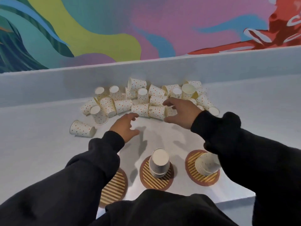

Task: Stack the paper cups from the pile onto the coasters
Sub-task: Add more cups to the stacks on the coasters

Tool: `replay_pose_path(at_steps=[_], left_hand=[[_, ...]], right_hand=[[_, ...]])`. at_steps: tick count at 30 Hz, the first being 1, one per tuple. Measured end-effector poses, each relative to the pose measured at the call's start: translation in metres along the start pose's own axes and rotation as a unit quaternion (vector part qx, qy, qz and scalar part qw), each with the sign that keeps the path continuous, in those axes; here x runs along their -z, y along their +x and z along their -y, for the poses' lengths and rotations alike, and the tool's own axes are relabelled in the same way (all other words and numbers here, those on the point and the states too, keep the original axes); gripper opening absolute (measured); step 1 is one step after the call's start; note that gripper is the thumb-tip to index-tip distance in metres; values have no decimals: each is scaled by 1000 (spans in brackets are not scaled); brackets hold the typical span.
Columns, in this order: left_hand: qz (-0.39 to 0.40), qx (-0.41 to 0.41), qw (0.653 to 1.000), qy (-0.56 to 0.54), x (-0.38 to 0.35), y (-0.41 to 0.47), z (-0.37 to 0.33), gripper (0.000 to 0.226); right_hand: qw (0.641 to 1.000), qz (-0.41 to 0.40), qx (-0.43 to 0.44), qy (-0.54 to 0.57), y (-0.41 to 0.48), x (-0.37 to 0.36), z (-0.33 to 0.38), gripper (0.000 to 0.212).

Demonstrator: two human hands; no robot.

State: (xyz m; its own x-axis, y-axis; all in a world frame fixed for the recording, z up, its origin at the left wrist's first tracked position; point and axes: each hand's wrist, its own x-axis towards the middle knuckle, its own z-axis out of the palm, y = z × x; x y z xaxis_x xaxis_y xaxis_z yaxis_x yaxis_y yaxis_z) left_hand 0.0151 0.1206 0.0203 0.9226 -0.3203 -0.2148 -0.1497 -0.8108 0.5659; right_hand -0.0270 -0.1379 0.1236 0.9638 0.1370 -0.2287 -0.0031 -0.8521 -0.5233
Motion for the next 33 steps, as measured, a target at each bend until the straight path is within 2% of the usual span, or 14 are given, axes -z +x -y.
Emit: replay_pose_path(at_steps=[2, 4, 9, 12, 13, 15, 16, 19, 20, 22, 24, 27, 30, 33], left_hand=[[-46, -14, 999, -10, -1, 30, 1, 72], [-61, -30, 997, 26, -5, 58, 0, 78], [9, -36, 984, 175, -27, 85, 10, 89], [-17, -52, 970, 238, -39, 80, 22, 85], [-34, -58, 968, 244, -40, 77, 24, 81], [-49, -67, 964, 254, -41, 73, 26, 79], [-49, -70, 962, 259, -41, 73, 28, 80], [-45, -72, 956, 279, -37, 74, 28, 79], [-48, -73, 953, 290, -36, 75, 26, 76], [-30, -72, 946, 316, -34, 77, 24, 69], [24, -71, 939, 336, -35, 77, 25, 67], [92, -47, 956, 273, -37, 70, 32, 76], [73, -35, 972, 220, -42, 58, 39, 72], [53, -16, 984, 168, -49, 44, 44, 67]], right_hand=[[998, 21, -12, -58, 39, -12, -2, 67], [993, 48, -30, -103, 72, -31, -4, 68], [975, 79, -45, -201, 118, -85, -14, 63], [965, 53, -77, -245, 123, -107, -23, 50], [968, 42, -94, -227, 122, -111, -25, 45], [976, 61, -127, -164, 119, -117, -27, 48], [977, 91, -140, -131, 117, -117, -26, 56], [970, 160, -172, -70, 110, -111, -12, 104], [968, 166, -181, -59, 110, -111, -7, 110], [967, 152, -204, -11, 112, -112, -2, 105], [965, 131, -225, 23, 111, -113, -4, 87], [955, 163, -248, 2, 101, -104, -11, 70], [961, 132, -243, 26, 87, -82, -16, 64], [980, 49, -147, 128, 63, -44, -6, 60]])
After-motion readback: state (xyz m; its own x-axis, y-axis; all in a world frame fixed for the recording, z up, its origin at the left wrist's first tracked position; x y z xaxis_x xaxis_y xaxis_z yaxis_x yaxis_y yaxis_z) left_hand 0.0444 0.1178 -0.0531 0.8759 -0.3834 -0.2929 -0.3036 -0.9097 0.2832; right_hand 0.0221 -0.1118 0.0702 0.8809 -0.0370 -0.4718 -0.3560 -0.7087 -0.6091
